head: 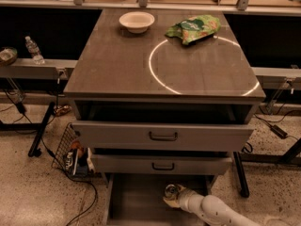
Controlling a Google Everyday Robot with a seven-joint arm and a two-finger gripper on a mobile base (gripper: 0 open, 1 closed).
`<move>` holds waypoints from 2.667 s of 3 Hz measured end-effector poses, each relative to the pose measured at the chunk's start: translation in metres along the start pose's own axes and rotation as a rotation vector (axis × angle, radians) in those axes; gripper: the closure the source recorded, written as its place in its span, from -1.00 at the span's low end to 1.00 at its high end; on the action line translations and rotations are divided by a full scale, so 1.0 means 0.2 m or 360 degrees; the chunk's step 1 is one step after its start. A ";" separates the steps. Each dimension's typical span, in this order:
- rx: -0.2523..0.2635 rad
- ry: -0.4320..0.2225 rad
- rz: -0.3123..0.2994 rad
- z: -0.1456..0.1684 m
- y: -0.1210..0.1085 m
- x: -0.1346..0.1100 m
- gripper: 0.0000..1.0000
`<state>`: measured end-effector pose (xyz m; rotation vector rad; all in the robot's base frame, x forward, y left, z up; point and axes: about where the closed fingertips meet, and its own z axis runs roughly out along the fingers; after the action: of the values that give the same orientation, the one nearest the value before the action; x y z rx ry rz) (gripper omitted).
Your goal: Place 7up can into bottom drawer
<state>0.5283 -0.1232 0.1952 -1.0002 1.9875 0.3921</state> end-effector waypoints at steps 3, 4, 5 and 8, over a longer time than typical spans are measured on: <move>0.0083 0.0031 0.0026 0.10 -0.06 0.05 -1.00; 0.0109 0.0065 0.0084 0.05 -0.05 0.12 -1.00; 0.0123 0.0082 0.0236 -0.14 -0.04 0.18 -1.00; 0.0319 0.0115 0.0357 -0.85 -0.06 0.11 -1.00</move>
Offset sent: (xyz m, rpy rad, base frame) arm 0.0251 -0.0011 -0.0154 -0.0363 -0.0259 -0.0517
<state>0.4375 -0.2424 0.2776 -0.6773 2.1640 0.2735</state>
